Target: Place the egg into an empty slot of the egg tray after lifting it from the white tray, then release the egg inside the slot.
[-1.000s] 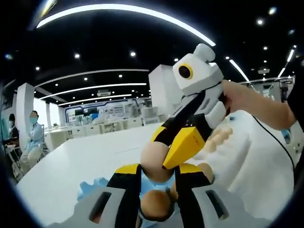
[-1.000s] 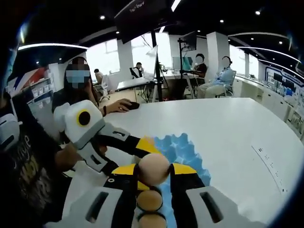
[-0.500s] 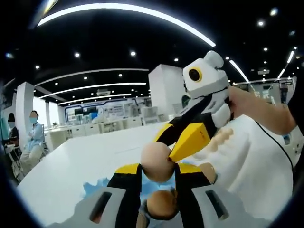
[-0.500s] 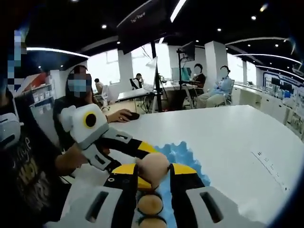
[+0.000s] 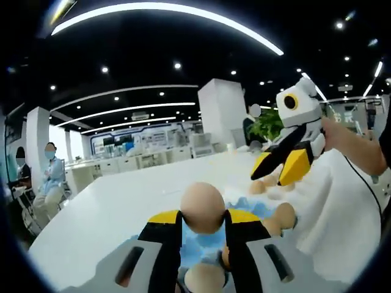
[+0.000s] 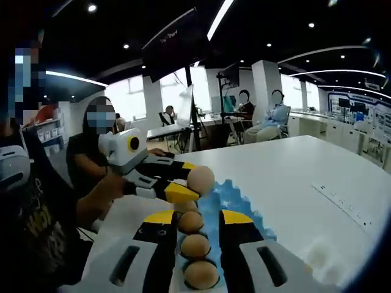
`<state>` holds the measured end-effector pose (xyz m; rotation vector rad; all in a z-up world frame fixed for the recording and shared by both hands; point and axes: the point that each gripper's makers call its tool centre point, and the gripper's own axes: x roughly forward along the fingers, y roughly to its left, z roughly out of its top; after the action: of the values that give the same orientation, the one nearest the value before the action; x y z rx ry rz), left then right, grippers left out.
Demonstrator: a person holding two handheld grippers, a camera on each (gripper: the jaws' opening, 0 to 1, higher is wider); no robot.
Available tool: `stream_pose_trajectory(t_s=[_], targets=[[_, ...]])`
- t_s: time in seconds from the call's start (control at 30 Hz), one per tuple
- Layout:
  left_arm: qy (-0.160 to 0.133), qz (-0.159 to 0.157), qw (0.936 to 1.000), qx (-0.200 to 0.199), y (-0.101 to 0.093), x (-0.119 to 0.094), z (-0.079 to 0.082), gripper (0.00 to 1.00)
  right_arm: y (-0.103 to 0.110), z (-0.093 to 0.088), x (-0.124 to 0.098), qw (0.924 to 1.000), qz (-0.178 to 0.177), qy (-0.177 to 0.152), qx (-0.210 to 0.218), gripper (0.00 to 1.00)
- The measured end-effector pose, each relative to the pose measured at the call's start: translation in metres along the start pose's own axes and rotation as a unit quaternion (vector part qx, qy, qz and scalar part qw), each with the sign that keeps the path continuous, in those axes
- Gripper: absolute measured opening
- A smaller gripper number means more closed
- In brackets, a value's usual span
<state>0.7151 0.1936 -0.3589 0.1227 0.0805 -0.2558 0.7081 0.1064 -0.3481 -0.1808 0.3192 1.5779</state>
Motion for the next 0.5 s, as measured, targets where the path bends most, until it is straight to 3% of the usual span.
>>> stream_pose_trajectory(t_s=[0.27, 0.5], targets=[[0.015, 0.021, 0.9996, 0.009, 0.023, -0.010, -0.004, 0.28, 0.010, -0.003, -0.014, 0.9998, -0.006, -0.019, 0.009, 0.30], [0.037, 0.018, 0.9988, 0.026, 0.033, -0.014, -0.001, 0.28, 0.012, -0.013, -0.024, 0.9996, -0.013, -0.023, 0.009, 0.31]])
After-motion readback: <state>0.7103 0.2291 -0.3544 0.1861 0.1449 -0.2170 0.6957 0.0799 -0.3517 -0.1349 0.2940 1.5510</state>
